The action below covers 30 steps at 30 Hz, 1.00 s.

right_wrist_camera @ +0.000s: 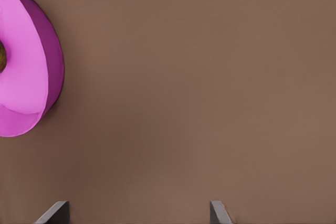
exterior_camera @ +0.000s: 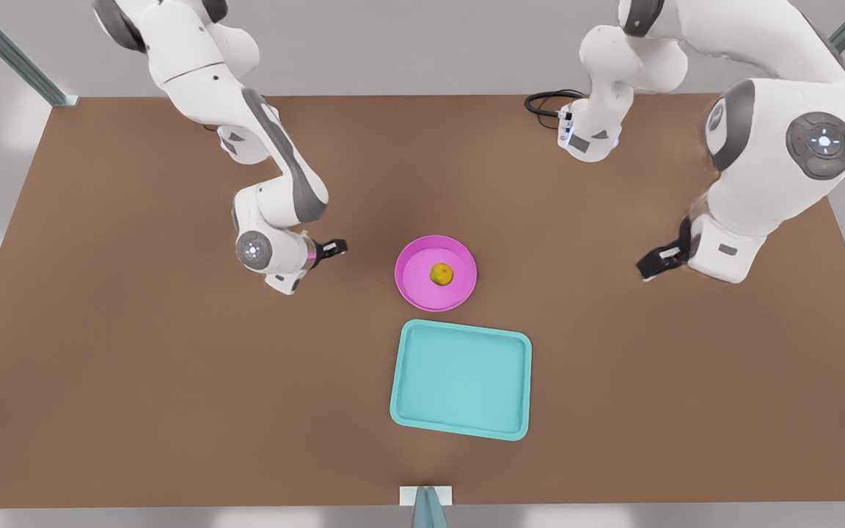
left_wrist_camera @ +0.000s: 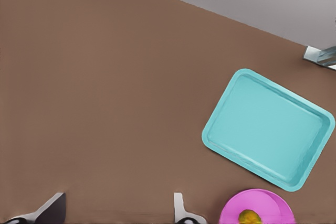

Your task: Place the orange on the plate with the left arm and the plate on the tray with the right arm

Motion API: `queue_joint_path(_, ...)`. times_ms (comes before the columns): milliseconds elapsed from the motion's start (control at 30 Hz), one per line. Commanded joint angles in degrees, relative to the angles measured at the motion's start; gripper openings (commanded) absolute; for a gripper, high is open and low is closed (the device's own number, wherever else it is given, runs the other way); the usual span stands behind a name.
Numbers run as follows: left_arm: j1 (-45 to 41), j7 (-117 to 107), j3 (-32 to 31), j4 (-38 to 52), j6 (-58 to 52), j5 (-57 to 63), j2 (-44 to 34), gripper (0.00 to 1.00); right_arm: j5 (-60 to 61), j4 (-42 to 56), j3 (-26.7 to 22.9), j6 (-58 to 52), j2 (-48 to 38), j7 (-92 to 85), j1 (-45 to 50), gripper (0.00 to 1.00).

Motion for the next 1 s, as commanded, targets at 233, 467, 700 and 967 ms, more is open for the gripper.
queue_joint_path(233,12.4,27.2,-13.0,-10.2,-10.8,5.4,-7.9,1.0,15.4,6.4,3.5,20.2,8.4,9.6,7.2,1.0)
queue_joint_path(467,12.3,26.8,-11.9,-9.5,-13.4,5.3,-8.1,1.0,15.7,6.4,4.0,23.4,10.7,9.6,8.3,1.0)
queue_joint_path(700,12.3,26.9,-11.9,-9.5,-14.2,4.9,-8.1,1.0,15.6,6.3,4.2,28.3,13.3,9.5,9.5,1.0)
queue_joint_path(967,12.2,26.8,-11.9,-9.5,-14.0,4.9,-8.1,1.0,15.7,7.0,4.9,28.6,16.6,9.6,9.7,1.0)
